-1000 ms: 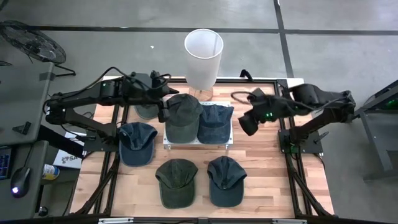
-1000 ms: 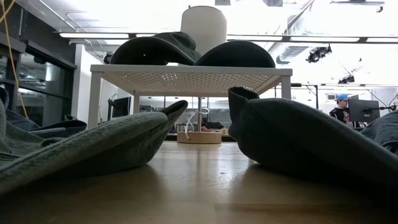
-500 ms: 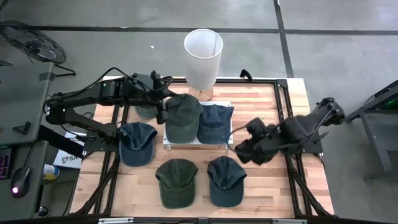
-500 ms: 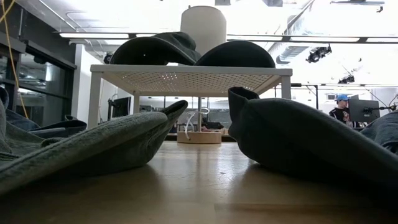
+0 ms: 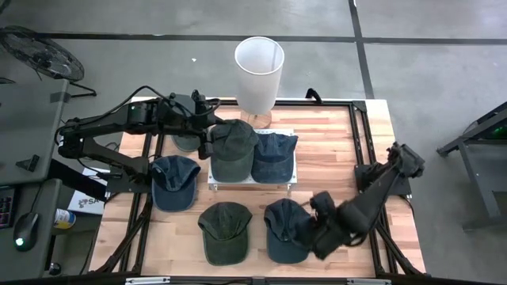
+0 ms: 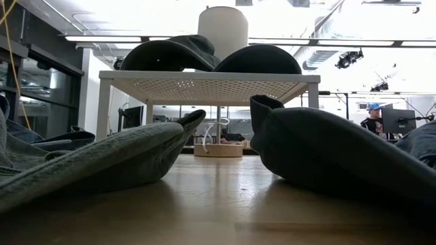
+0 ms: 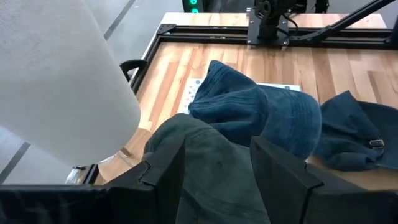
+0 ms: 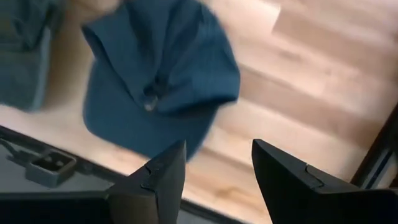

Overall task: Pick & Place hat
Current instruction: Stack the bottom blue cap on the blue cap on the shelf

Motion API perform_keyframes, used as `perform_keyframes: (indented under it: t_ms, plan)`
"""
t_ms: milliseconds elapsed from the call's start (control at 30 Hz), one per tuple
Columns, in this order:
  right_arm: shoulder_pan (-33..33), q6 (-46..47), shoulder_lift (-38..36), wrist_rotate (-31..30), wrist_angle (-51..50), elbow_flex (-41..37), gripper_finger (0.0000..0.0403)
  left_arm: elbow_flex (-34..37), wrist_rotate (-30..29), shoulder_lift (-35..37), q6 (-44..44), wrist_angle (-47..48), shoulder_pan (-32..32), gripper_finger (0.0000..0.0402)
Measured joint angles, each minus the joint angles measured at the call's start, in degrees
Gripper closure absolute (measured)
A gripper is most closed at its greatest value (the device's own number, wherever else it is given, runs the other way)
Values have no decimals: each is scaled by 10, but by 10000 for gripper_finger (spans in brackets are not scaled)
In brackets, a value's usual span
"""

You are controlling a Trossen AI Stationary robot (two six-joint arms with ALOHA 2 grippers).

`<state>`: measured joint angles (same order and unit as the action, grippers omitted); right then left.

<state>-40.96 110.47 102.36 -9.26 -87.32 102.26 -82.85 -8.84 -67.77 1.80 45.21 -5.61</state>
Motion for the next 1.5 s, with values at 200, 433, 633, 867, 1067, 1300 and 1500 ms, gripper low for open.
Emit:
perform_keyframes:
  t_ms: [200,433,633,867,1067,1300,1500]
  plan:
    - [-34,41,40,42,44,0,226,0,10,0,0,1,0,225]
    - [-62,66,66,64,109,0,226,0,10,0,-1,1,0,225]
    - [-82,67,86,53,169,0,226,0,10,0,-1,0,0,225]
    - [-94,19,89,-22,277,0,226,0,14,0,-1,-1,0,225]
    - [-89,-24,89,-79,302,0,226,0,19,0,-2,-1,0,225]
    - [-61,-88,71,-99,292,0,226,0,19,0,-2,-1,0,225]
    - [-28,-171,48,-97,270,0,226,0,19,0,-2,-1,0,225]
